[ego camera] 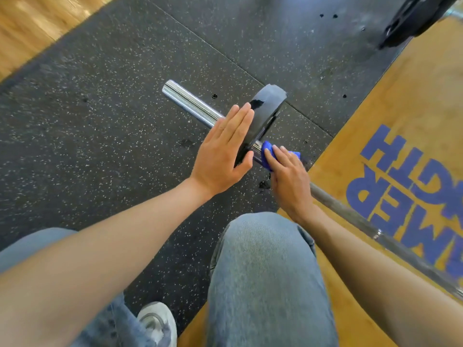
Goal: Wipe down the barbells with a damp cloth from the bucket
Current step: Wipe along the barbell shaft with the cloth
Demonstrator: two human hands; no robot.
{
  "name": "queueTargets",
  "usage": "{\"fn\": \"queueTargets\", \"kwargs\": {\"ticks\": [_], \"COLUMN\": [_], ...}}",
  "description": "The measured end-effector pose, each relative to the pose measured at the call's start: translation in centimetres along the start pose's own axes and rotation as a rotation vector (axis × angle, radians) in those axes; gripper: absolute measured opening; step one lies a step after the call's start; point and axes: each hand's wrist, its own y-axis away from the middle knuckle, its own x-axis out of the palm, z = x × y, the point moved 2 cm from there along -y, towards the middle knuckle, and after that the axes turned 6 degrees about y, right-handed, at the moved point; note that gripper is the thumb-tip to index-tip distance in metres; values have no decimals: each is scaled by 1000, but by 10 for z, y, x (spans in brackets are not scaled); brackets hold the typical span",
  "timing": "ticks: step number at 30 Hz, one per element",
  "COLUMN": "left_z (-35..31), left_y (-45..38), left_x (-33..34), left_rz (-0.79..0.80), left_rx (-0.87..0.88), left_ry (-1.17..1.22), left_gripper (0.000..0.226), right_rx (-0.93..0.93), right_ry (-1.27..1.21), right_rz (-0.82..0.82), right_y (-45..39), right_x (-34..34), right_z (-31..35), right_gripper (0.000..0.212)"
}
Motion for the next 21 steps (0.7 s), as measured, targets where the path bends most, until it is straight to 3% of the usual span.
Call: {"fn": "queueTargets", "kwargs": {"ticks": [2, 3, 6, 7, 11, 15, 16, 19, 21], "left_z": [0, 1, 4, 1, -21, -19, -17, -15, -19], "left_y": [11, 17, 29, 27, -4, -12, -10, 3, 16], "left_x": [-2, -4, -11, -14, -12, 0, 0, -3, -8], "left_rz": [-11, -11, -40, -64, -66, 12, 10, -6, -15], "left_rx": [0, 7, 41, 44, -46, -9, -8, -8, -13], "left_ry": [-5, -23, -113, -122, -125, -260, -267, -238, -231], "left_gripper": [68, 69, 70, 70, 69, 72, 74, 75, 74], "right_rx": [-183, -181, 169, 162, -160, 236, 252, -3, -50], "right_ry": [39, 30, -64, -59, 27, -31, -47, -1, 45], "right_rz": [34, 31, -18, -22, 20, -11, -31, -40, -7], "right_y": [10, 9, -7, -9, 8, -13, -15, 13, 24], "right_x": [7, 7, 4, 5, 18, 17, 18, 25, 22], "right_z": [16, 14, 5, 11, 25, 26, 35, 50, 39], "right_gripper": [53, 55, 59, 58, 55, 45, 41, 52, 57]}}
